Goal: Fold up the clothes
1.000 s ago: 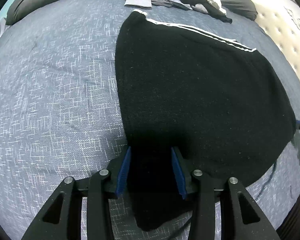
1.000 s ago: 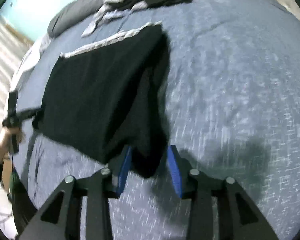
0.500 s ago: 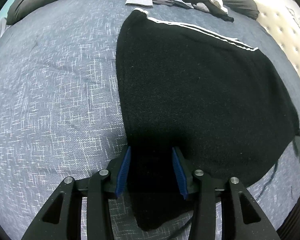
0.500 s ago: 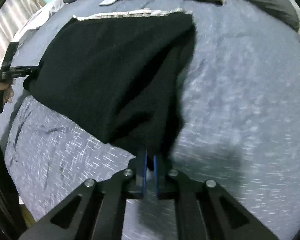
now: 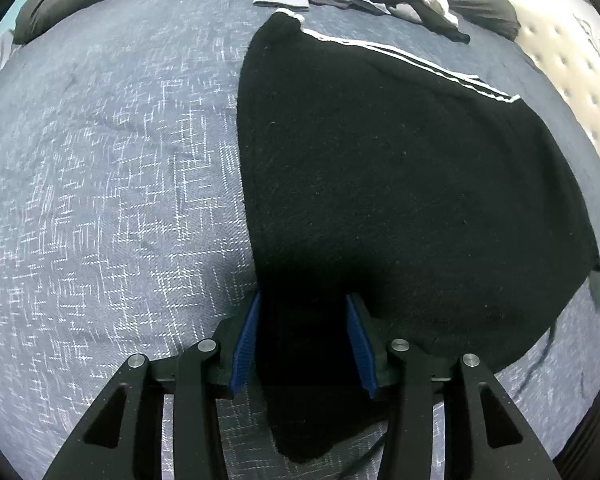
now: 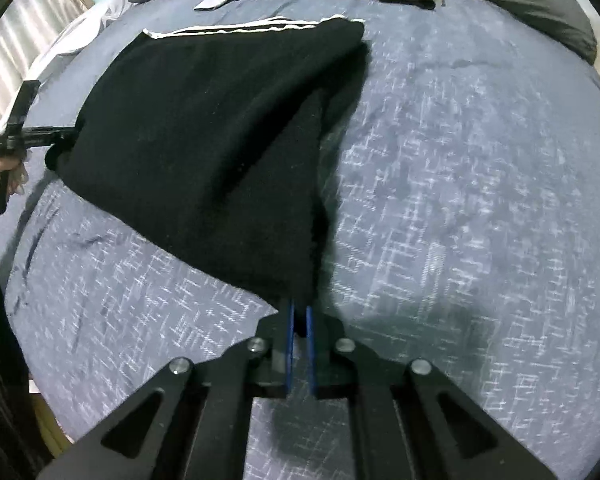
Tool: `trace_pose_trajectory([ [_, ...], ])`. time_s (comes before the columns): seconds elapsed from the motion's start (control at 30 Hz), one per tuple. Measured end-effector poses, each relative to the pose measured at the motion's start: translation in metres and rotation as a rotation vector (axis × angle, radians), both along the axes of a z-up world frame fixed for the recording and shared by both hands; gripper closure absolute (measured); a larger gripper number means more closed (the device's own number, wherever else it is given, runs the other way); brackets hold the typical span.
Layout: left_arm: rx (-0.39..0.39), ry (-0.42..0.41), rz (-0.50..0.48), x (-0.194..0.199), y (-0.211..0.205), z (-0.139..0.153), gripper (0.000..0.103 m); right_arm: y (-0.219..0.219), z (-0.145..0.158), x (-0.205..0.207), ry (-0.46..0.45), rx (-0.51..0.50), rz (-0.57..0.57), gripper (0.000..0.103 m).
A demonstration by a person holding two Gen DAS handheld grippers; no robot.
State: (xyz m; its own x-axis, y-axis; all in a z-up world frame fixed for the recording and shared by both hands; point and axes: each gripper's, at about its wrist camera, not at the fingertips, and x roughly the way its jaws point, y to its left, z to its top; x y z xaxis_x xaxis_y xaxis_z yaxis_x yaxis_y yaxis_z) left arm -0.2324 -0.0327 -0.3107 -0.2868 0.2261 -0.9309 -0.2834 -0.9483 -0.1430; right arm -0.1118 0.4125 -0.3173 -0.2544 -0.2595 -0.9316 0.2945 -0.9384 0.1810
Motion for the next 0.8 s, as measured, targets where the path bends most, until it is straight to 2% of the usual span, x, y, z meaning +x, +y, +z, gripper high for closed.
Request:
trace_pose_trajectory([
  [0.17, 0.015, -0.004, 0.008, -0.001, -0.002, 0.0, 0.056, 0.007, 0.01, -0.011, -0.039, -0.102, -0.068, 0.091],
  [0.23, 0.008, -0.002, 0.006, -0.002, -0.001, 0.001, 0.056, 0.013, 0.018, -0.018, -0.028, -0.136, -0.104, 0.077],
  [0.3, 0.0, 0.0, 0.002, -0.001, 0.001, 0.002, 0.056, 0.02, 0.029, -0.028, -0.007, -0.188, -0.149, 0.068],
  [0.4, -0.002, 0.0, 0.002, -0.002, 0.002, 0.002, 0.056, 0.027, 0.039, -0.047, 0.02, -0.214, -0.21, 0.064],
  [0.57, -0.004, -0.003, 0.004, -0.004, 0.002, 0.002, 0.056, 0.019, 0.038, -0.078, 0.059, -0.18, -0.27, 0.064],
  [0.7, -0.001, -0.005, 0.005, -0.006, 0.001, 0.002, 0.056, 0.004, 0.019, -0.091, 0.033, -0.099, -0.215, 0.065],
  [0.77, -0.001, -0.004, 0.003, -0.007, 0.001, 0.002, 0.056, -0.005, 0.011, -0.094, 0.029, -0.055, -0.199, 0.076],
  [0.8, -0.001, -0.003, 0.002, -0.007, 0.002, 0.002, 0.056, -0.008, 0.006, -0.098, 0.026, -0.042, -0.195, 0.087],
])
